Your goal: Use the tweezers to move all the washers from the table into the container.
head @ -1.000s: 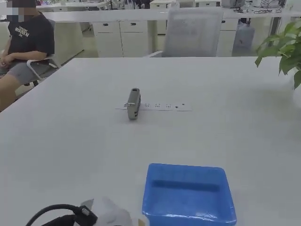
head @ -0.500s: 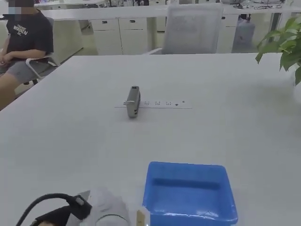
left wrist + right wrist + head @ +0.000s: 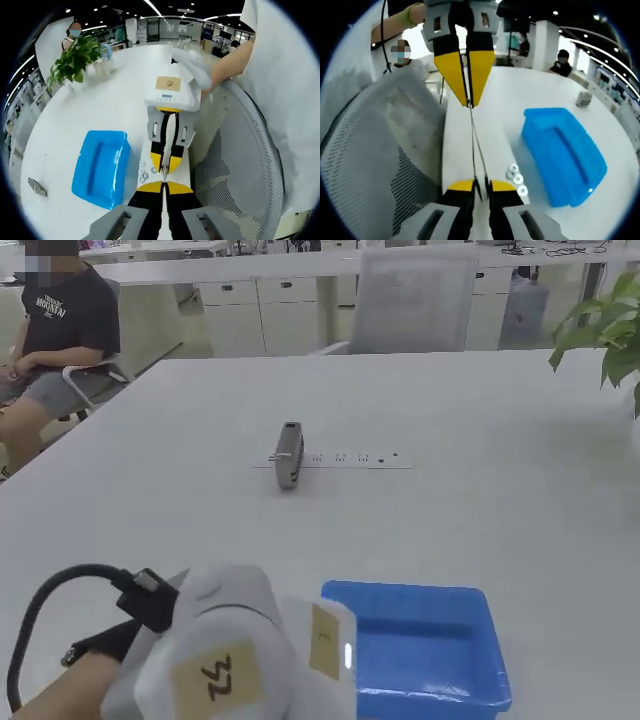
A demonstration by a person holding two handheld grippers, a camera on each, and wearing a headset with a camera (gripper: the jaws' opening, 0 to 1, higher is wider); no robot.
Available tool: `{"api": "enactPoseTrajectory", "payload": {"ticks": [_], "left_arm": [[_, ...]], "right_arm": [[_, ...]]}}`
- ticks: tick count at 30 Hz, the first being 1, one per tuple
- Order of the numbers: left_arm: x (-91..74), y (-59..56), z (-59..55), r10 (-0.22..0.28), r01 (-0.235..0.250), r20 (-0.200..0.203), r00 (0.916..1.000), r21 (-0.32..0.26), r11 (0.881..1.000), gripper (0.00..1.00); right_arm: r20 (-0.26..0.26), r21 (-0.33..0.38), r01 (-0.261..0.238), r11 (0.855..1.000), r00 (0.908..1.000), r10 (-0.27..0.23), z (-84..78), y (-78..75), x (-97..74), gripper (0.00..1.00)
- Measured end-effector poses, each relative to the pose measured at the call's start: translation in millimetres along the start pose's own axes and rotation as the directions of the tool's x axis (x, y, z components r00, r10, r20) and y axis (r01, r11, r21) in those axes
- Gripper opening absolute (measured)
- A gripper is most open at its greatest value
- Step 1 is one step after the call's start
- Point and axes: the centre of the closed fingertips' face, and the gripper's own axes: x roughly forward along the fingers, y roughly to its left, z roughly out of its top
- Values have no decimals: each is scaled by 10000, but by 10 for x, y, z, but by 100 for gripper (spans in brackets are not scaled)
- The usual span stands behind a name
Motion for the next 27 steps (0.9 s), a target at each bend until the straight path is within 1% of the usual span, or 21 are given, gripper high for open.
{"api": "enactPoseTrajectory", "payload": {"ticks": [1, 3, 6, 7, 9, 12, 14, 16, 19, 20, 22, 27], "left_arm": [[-5, -7, 61, 24, -25, 63, 10000, 167, 9999, 0], [-6, -30, 137, 47, -48, 15, 10000, 481, 9988, 0], [1, -51, 185, 139, -125, -158, 9998, 899, 9959, 0], [8, -60, 192, 179, -150, -264, 9995, 1052, 9943, 0], [22, -63, 191, 219, -172, -393, 9990, 1180, 9929, 0], [32, -29, 163, 270, -212, -479, 9985, 1176, 9928, 0], [32, -3, 177, 318, -265, -459, 9984, 1126, 9933, 0], [30, 29, 209, 363, -319, -393, 9986, 1075, 9937, 0], [32, 66, 283, 402, -382, -180, 9990, 1019, 9941, 0], [57, 82, 312, 384, -368, -143, 9992, 989, 9944, 0], [72, 100, 331, 394, -378, -138, 9991, 1013, 9941, 0], [92, 149, 379, 376, -347, -231, 9990, 1141, 9929, 0]], "right_arm": [[102, 42, 43, 10000, 9999, -43, 19, -5, -4, 6], [226, 32, 96, 9999, 9997, -97, 45, -10, -6, 6], [340, 14, 219, 9998, 9992, -220, 63, -27, -12, 6], [343, -22, 292, 9996, 9990, -292, 63, -39, -15, 6], [335, 1, 391, 9992, 9987, -391, 56, -58, -26, 6], [436, 237, 418, 9988, 9981, -428, 42, -91, -30, 7], [546, 394, 401, 9984, 9976, -423, 51, -106, -28, 7], [622, 462, 380, 9982, 9972, -409, 64, -118, -29, 7], [889, 819, 337, 9961, 9952, -410, 102, -145, -31, 8], [941, 909, 310, 9954, 9948, -395, 105, -148, -28, 8], [1002, 1076, 240, 9939, 9944, -348, 108, -145, -22, 7], [1059, 1249, 348, 9916, 9932, -482, 114, -175, -31, 7]]}}
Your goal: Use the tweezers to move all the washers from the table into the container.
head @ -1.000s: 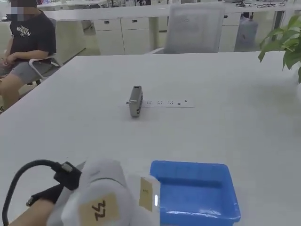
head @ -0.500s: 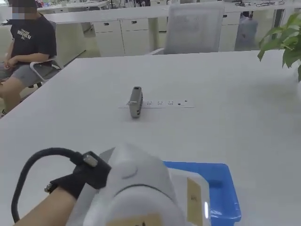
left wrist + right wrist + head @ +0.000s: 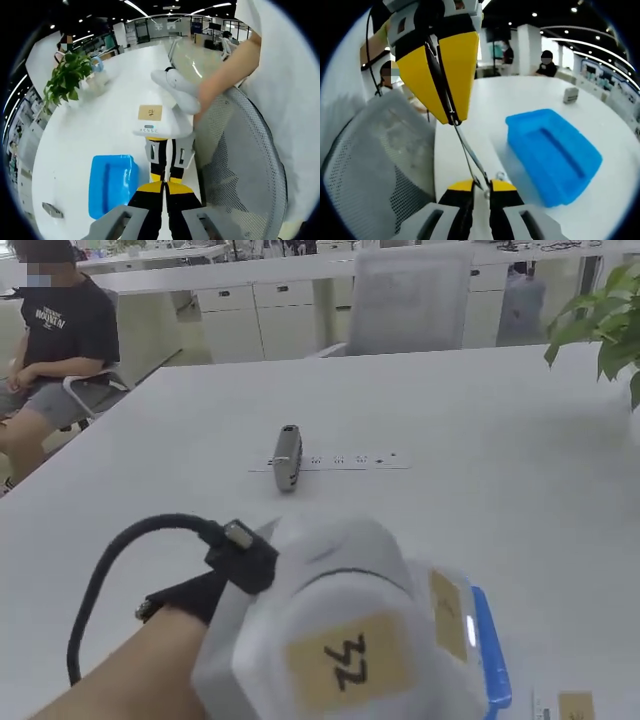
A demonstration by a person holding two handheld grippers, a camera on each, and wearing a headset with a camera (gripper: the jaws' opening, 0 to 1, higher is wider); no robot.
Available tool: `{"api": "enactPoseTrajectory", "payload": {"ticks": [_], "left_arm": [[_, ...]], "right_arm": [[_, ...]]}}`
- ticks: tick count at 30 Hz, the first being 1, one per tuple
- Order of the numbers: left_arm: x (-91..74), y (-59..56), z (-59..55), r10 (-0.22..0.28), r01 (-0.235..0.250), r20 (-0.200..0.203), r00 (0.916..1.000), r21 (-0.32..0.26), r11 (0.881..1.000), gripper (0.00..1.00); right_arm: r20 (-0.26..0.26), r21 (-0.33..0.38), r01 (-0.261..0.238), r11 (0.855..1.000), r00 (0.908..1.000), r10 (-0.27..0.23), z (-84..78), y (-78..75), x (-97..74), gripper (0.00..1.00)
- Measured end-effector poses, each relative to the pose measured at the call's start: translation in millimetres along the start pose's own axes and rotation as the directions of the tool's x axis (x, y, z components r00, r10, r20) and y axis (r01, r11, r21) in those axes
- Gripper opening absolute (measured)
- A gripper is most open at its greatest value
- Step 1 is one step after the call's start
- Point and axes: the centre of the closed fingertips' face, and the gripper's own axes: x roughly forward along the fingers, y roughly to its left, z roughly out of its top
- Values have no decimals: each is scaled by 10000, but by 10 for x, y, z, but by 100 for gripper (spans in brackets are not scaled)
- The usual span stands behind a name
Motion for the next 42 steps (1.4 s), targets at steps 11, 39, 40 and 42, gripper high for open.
{"api": "enactPoseTrajectory", "payload": {"ticks": [11, 39, 40, 42], "left_arm": [[-4, 22, -15, -255, 255, -100, 9996, 82, 9996, 0], [111, -19, -91, -1278, 1274, -641, 9897, -105, 9918, 0], [123, -13, -116, -1280, 1272, -723, 9891, -157, 9917, 0], [115, -15, -123, -1223, 1220, -762, 9896, -94, 9925, 0]], "right_arm": [[-45, 66, 191, 9998, 9998, -191, -14, -12, -47, 6], [-269, 187, -274, 9995, 9992, 279, -64, 66, 32, 6], [-242, 217, -252, 9994, 9994, 258, -54, 60, 27, 7], [-94, 266, -260, 9993, 9996, 262, -26, 53, 11, 8]]}}
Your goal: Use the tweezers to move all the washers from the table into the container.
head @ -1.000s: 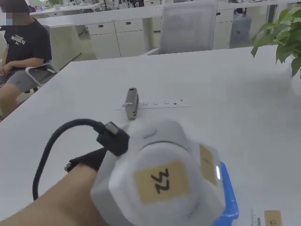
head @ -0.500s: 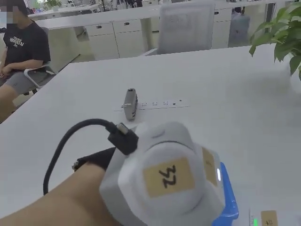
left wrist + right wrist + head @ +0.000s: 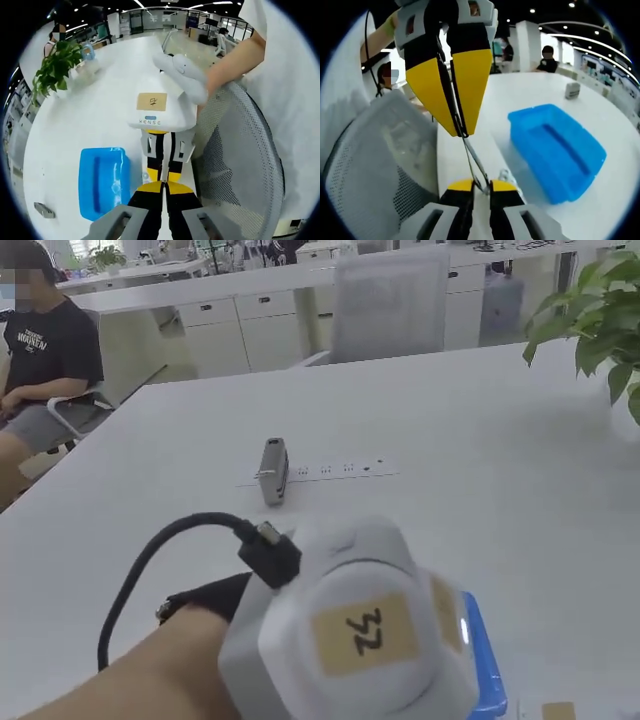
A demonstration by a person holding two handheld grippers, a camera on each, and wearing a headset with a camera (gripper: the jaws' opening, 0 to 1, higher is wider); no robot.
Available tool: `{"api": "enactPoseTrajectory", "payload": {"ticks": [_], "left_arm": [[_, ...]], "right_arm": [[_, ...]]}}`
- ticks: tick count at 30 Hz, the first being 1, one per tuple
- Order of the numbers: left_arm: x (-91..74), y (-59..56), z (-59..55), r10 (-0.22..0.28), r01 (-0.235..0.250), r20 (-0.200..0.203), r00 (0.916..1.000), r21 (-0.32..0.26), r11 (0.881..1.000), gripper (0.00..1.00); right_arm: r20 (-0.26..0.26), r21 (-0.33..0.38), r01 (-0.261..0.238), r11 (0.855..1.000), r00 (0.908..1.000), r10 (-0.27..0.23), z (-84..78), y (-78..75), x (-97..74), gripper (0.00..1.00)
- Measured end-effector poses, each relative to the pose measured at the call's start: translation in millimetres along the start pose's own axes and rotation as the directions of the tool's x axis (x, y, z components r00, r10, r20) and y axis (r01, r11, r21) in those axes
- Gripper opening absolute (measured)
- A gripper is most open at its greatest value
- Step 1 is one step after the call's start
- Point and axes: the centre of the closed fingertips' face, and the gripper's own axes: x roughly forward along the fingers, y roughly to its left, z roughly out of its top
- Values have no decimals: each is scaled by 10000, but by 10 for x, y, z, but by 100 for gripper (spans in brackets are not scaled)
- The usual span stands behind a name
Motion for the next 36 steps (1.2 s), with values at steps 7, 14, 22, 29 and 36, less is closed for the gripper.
{"api": "enactPoseTrajectory", "payload": {"ticks": [7, 14, 22, 29, 36], "left_arm": [[26, -24, 0, -101, 103, 91, 9999, -190, 9998, 0], [68, -8, 34, 296, -80, 1234, 9919, -1727, 9849, 7], [-207, 76, -77, 3140, -1172, 3264, 8915, -5034, 8561, 39], [-694, 116, -478, 6785, -1684, 3726, 6331, -7892, 5905, 68], [-919, 125, -788, 8630, -2973, 2588, 4338, -8631, 4082, 94]], "right_arm": [[2249, -19, -821, 9966, 9711, 804, 468, 152, -121, 17], [1635, -559, -75, 9984, 9864, 165, 346, 24, -115, 3], [1780, 210, -83, 9997, 9840, 44, 345, -52, -127, 2], [1837, 945, 36, 9955, 9828, -210, 322, -138, -150, 2], [1996, 1370, -165, 9904, 9798, -113, 332, -124, -142, 2]]}}
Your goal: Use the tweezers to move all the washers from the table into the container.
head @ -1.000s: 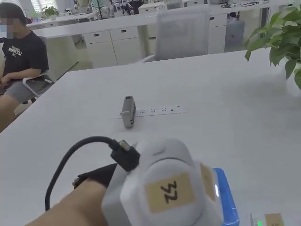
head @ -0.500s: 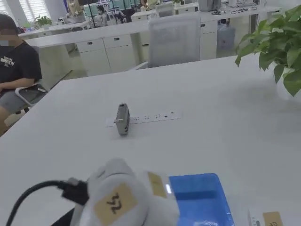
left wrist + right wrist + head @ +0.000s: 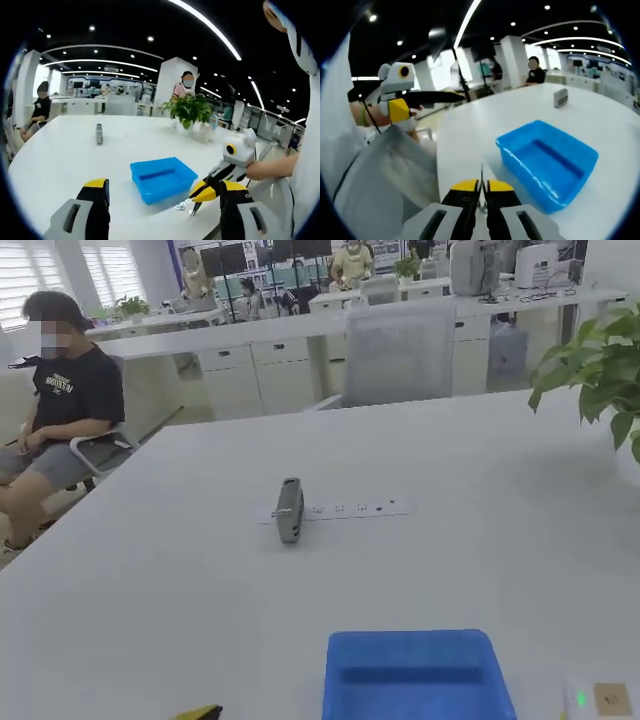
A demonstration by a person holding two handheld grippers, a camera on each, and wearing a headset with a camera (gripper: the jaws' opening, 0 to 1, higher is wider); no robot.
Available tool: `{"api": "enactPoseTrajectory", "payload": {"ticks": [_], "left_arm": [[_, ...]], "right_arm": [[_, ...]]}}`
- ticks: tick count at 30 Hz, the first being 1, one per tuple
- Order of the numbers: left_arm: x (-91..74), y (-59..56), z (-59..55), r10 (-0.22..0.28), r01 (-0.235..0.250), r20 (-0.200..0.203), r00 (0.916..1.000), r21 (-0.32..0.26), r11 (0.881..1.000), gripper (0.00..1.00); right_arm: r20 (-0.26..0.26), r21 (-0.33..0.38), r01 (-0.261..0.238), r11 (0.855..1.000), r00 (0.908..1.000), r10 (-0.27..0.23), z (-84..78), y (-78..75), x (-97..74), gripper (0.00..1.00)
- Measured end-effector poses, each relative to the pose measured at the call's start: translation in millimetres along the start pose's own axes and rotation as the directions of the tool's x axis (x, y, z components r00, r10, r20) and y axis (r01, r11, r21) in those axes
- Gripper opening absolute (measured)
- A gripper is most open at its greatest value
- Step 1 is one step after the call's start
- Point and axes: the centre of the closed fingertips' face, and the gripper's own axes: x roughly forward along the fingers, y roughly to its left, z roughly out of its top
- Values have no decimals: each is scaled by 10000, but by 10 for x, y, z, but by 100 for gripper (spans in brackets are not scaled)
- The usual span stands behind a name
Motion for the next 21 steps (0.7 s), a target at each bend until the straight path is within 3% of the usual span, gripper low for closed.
{"api": "enactPoseTrajectory", "payload": {"ticks": [4, 5, 6, 7, 10, 13, 17, 19, 21], "left_arm": [[0, 34, -42, 671, -691, 274, 9974, 801, 9944, 99], [-1, 41, -75, 822, -824, 65, 9966, 1211, 9892, 99], [-2, 19, -65, 827, -818, 7, 9966, 1561, 9843, 99], [-8, -4, -17, 848, -887, 275, 9960, 2031, 9751, 99], [-36, -81, -20, 620, -717, 463, 9970, 2501, 9656, 99], [-78, -71, -108, 660, -734, 374, 9971, 2553, 9641, 99], [-155, 45, -263, 1019, -1024, 144, 9947, 2404, 9653, 99], [-192, 99, -277, 1210, -1236, 253, 9923, 1865, 9746, 99], [-225, 156, -246, 1460, -1528, 604, 9874, 1306, 9796, 99]], "right_arm": [[17, 111, 14, 9999, 10000, -14, -1, -2, -5, 2], [10, 112, 27, 9999, 10000, -27, -2, -4, -7, 2], [-20, 101, 45, 9999, 10000, -45, -8, -4, -14, 2], [-53, 50, 71, 10000, 10000, -71, -12, -3, -22, 2], [-27, 16, 155, 9999, 9999, -154, -10, 11, -64, 2], [60, -70, 290, 9996, 9996, -289, 43, 37, -161, 2], [94, -405, 696, 9968, 9976, -692, 188, -9, -311, 2], [138, -502, 840, 9952, 9964, -834, 266, -50, -369, 2], [251, -615, 1044, 9926, 9944, -1030, 382, -125, -434, 2]]}}
